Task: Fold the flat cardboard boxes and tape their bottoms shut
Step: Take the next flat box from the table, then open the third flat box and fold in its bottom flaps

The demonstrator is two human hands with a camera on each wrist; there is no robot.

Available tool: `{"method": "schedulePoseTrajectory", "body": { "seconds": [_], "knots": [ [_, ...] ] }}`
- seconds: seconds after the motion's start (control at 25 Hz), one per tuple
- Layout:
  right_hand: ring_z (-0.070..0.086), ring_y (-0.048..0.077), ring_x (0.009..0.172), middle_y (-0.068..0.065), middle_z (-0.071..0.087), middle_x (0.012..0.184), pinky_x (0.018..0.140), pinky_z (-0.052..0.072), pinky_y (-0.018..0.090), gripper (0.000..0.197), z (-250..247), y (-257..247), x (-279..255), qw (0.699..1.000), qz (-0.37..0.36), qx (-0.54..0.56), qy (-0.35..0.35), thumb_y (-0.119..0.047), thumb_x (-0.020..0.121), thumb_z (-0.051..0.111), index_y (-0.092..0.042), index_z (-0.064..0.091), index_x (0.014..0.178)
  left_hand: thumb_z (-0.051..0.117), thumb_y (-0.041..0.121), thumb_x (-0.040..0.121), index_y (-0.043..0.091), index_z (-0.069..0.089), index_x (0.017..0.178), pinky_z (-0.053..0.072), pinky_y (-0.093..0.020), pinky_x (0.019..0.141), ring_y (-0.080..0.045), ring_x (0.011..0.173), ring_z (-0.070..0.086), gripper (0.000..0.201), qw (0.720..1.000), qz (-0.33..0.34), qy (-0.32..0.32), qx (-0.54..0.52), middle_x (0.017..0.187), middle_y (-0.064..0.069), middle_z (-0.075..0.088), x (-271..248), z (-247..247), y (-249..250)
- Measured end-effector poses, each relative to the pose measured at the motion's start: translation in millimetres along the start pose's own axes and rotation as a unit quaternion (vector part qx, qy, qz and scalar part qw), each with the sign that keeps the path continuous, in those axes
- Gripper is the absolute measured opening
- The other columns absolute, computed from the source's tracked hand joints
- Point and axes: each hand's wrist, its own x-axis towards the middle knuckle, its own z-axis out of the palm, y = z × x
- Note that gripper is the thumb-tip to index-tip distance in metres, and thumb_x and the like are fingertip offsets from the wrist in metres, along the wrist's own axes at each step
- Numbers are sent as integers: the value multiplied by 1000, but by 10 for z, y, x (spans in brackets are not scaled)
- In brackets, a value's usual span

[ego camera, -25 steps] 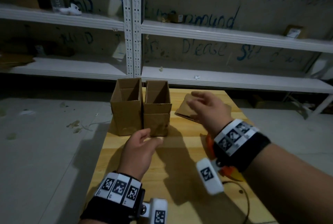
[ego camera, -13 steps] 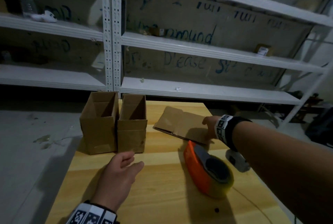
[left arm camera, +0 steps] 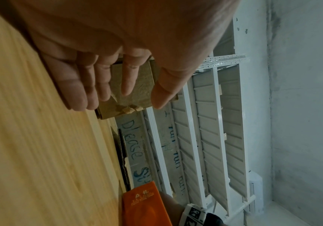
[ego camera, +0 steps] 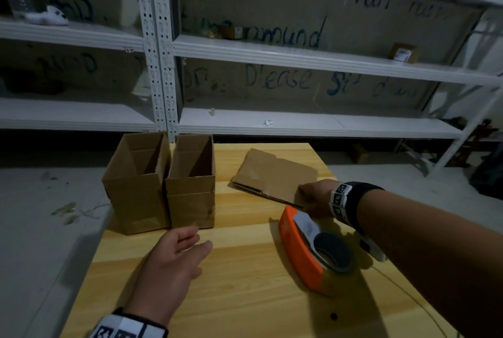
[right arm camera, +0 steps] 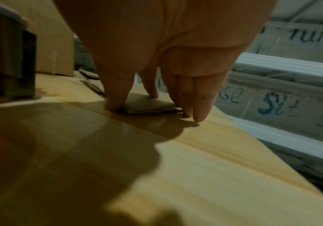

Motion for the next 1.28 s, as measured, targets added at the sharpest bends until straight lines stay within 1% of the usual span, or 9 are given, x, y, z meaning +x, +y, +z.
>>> {"method": "schedulePoseTrajectory", "body": {
  "seconds": [0.08,0.16,0.52,0.64,0.72,0.8,1.04,1.16,1.28],
  "knots": [
    [67,26,108,4,68,118,91,57,39,36,-68,-54,-34,999,17,-32,5,-42,102,53,-25,62,132,77,21,92,22,63,131,56,-49,98,-20,120,62,41,1000,5,0,3,130,-1,67,-13,11,4],
    [67,26,109,6,67,120,91,57,37,32,-151,-63,-77,998,29,-56,11,-33,106,46,-23,61,133,77,22,93,23,64,129,56,-49,98,-21,121,62,38,1000,7,2,1,130,-2,66,-35,20,9],
    [68,27,95,9,69,109,83,60,41,24,-652,30,-585,977,39,-74,198,-12,103,51,-13,59,126,76,22,94,27,61,124,55,-46,97,-23,125,59,34,1000,30,-2,7,128,2,64,-166,25,91],
    [62,31,79,13,70,99,71,53,39,22,-886,146,-821,962,27,-44,267,-12,103,46,-10,63,117,75,22,94,31,60,120,55,-45,96,-19,118,62,31,998,58,0,-6,128,6,65,-244,31,177],
    [63,34,78,15,71,99,65,46,37,19,-995,189,-1064,951,-6,-39,307,-14,102,51,-10,63,116,77,20,93,30,60,126,55,-40,92,-14,110,66,38,996,86,-1,-11,130,6,66,-304,30,231],
    [67,38,82,16,73,99,65,51,39,19,-1037,202,-1334,930,-65,-24,362,-15,100,57,-10,66,116,82,18,87,28,57,134,54,-37,89,-12,112,67,54,993,115,-1,-19,136,4,65,-371,20,261],
    [70,34,88,13,74,104,72,61,46,30,-938,81,-2073,880,-188,-24,435,-15,92,62,-10,69,122,92,37,72,43,40,150,44,-53,112,-18,138,47,94,971,238,22,22,157,12,45,-617,-76,317],
    [71,33,87,10,75,102,72,60,44,32,-857,26,-2287,859,-209,19,468,-20,94,55,-10,71,119,89,36,68,44,46,142,46,-39,109,-6,129,57,86,965,261,-40,-5,145,16,57,-731,-74,298],
    [72,19,92,0,77,103,79,61,37,28,-645,-171,-2391,834,-209,185,476,-24,98,56,-16,73,119,87,28,75,38,59,116,59,-33,87,-9,104,75,51,968,244,-48,-11,110,9,78,-772,-55,267]
  ]
}}
